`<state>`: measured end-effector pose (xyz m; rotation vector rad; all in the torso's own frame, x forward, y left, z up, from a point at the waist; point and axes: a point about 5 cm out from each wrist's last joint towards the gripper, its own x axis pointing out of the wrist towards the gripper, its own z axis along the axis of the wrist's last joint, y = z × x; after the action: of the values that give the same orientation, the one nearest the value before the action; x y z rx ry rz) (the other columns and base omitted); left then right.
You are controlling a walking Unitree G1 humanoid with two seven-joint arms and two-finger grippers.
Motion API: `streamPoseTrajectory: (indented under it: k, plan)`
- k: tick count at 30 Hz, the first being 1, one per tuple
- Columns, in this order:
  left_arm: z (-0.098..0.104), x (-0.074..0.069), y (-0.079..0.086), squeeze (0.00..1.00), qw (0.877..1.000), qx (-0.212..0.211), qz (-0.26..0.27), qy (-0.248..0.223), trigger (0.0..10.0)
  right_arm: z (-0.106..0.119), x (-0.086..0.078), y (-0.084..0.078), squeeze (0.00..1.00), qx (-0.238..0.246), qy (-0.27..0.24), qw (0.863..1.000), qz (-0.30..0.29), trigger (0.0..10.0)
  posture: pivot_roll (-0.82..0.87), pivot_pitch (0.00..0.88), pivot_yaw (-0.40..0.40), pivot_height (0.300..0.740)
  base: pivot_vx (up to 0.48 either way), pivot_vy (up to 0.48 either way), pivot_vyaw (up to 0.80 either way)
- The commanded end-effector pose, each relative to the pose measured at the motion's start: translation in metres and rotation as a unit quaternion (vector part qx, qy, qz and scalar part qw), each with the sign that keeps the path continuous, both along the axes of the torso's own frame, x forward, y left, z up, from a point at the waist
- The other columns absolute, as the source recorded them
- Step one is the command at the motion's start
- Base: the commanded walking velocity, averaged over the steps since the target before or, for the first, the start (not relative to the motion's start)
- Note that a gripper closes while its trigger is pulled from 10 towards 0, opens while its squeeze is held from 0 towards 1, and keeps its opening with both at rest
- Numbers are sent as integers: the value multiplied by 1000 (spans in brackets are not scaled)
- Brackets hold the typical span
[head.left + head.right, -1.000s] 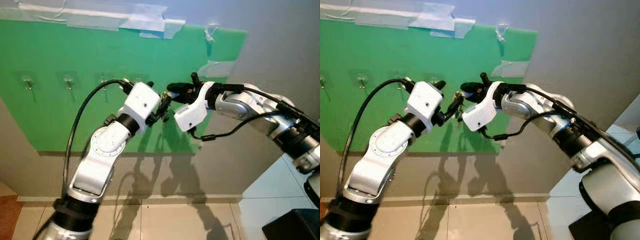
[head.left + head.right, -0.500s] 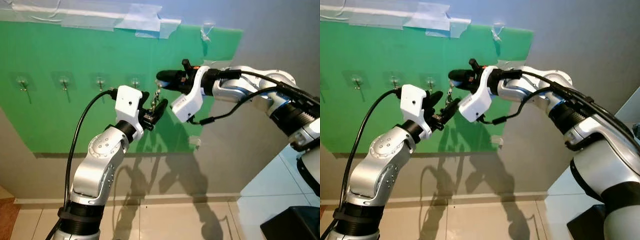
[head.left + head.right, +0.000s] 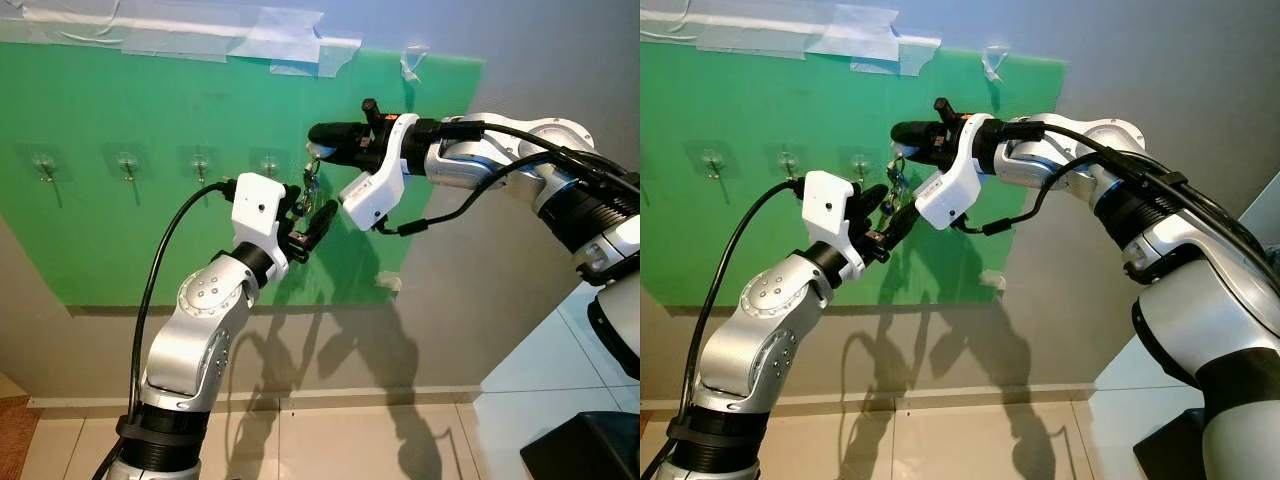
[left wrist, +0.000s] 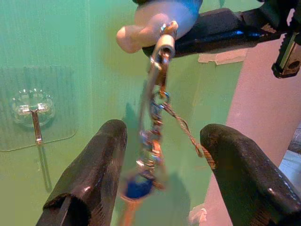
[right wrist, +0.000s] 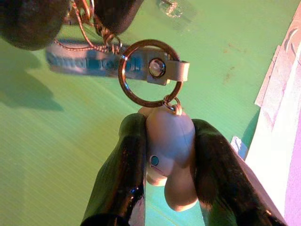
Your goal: Hang keys on a hook
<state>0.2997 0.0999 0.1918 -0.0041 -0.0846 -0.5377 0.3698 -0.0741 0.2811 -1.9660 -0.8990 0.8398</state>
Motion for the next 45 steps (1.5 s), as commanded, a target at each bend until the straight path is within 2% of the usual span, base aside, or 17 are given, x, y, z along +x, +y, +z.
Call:
streamPoseTrajectory:
  k: [1, 11, 18, 34, 38, 41, 44, 45]
  plan:
    - [-1, -1, 0, 0, 1000, 4, 1, 2, 10000, 9, 1, 0, 0, 2, -12, 1000, 4, 0, -69, 0, -35, 740, 0, 0, 0]
    - [-1, -1, 1, 0, 1000, 13, 3, -3, 10000, 10, 1, 1, 0, 4, -10, 1000, 8, 0, -67, 0, -34, 740, 0, 0, 0]
    - [4, 3, 6, 0, 999, 38, 26, -28, 10000, 11, -2, 4, 0, 6, -6, 1000, 20, 0, -70, 0, -29, 740, 0, 0, 0]
    - [21, 4, 4, 0, 996, 34, 33, -70, 9490, 9, -2, 5, 0, 3, -3, 1000, 21, 0, -68, 0, -32, 740, 0, 0, 0]
    - [23, 4, 3, 0, 996, 31, 36, -79, 9176, 8, -2, 6, 0, 2, -1, 1000, 23, 0, -70, 0, -32, 740, 0, 0, 0]
    - [26, 4, 3, 0, 995, 30, 40, -86, 8078, 8, -2, 5, 0, 2, 1, 1000, 23, 0, -71, 0, -33, 740, 0, 0, 0]
    - [27, 4, 3, 0, 995, 29, 41, -89, 7765, 7, -2, 5, 0, 1, 2, 1000, 22, 0, -71, 0, -33, 740, 0, 0, 0]
    - [28, 4, 3, 0, 995, 29, 42, -90, 6588, 6, -2, 4, 0, 1, 3, 1000, 21, 0, -71, 0, -33, 740, 0, 0, 0]
